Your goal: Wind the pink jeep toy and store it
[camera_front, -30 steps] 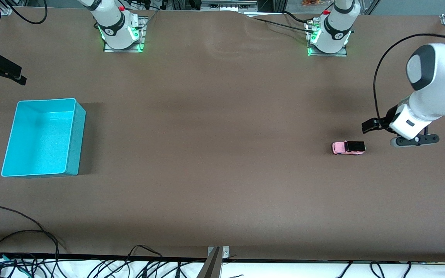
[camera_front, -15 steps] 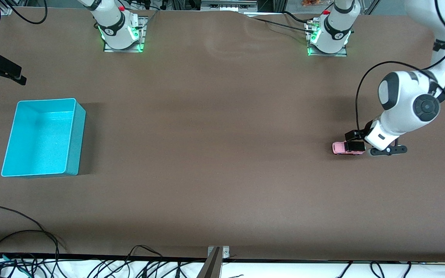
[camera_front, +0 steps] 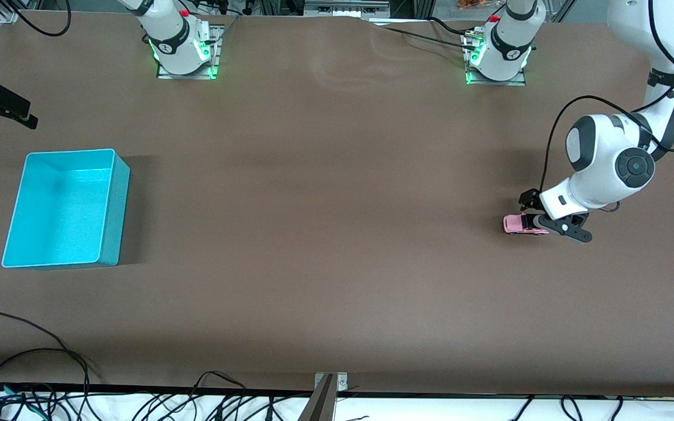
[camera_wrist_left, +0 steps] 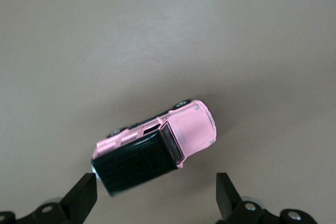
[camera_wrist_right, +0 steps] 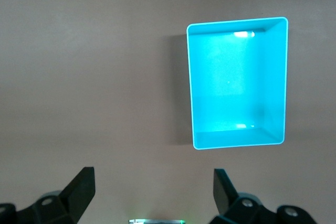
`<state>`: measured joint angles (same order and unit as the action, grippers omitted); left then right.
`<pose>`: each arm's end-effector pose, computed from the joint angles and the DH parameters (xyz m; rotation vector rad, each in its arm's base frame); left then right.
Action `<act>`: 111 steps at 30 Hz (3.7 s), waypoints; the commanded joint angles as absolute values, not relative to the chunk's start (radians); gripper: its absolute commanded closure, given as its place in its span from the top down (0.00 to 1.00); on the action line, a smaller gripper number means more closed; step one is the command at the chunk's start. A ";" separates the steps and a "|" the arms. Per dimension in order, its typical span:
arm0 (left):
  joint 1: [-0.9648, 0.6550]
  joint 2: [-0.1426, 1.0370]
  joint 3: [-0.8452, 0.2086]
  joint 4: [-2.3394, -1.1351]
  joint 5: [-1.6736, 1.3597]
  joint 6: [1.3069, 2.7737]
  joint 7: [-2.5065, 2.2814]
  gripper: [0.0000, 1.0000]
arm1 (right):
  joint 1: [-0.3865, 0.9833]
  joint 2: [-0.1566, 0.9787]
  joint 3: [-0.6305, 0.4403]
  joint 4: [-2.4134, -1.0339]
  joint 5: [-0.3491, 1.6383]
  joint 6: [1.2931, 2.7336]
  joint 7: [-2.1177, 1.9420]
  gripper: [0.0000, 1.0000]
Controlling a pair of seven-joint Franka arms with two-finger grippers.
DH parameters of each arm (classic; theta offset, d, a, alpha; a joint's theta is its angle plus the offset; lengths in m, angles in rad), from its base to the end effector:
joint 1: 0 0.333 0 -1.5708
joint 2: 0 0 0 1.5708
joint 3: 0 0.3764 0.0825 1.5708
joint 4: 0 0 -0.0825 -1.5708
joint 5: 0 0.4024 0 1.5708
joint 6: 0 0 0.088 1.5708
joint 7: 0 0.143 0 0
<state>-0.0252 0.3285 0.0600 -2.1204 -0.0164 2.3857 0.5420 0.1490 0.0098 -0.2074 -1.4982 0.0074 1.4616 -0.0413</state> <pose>0.5985 0.0198 0.2577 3.0342 -0.7707 -0.0977 0.5630 -0.0311 0.6694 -3.1330 0.0258 0.0719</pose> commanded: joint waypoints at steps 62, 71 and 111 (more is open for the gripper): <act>-0.048 0.403 0.049 -2.152 -0.143 2.451 1.802 0.00 | 0.150 0.003 -0.218 -1.488 0.006 1.442 -0.041 1.00; -0.048 0.463 0.064 -2.148 -0.153 2.510 1.801 0.00 | 0.152 0.003 -0.215 -1.488 0.008 1.443 -0.038 1.00; 0.028 0.538 0.271 -2.143 -0.138 2.533 2.003 0.00 | 0.152 -0.011 -0.206 -1.488 0.009 1.454 -0.035 1.00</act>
<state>0.0036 0.4330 0.2467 -2.1393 -0.1212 2.4988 1.9118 0.1488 -0.0002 -0.2099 -1.4976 0.0074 1.4623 -0.0410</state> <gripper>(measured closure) 0.502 0.000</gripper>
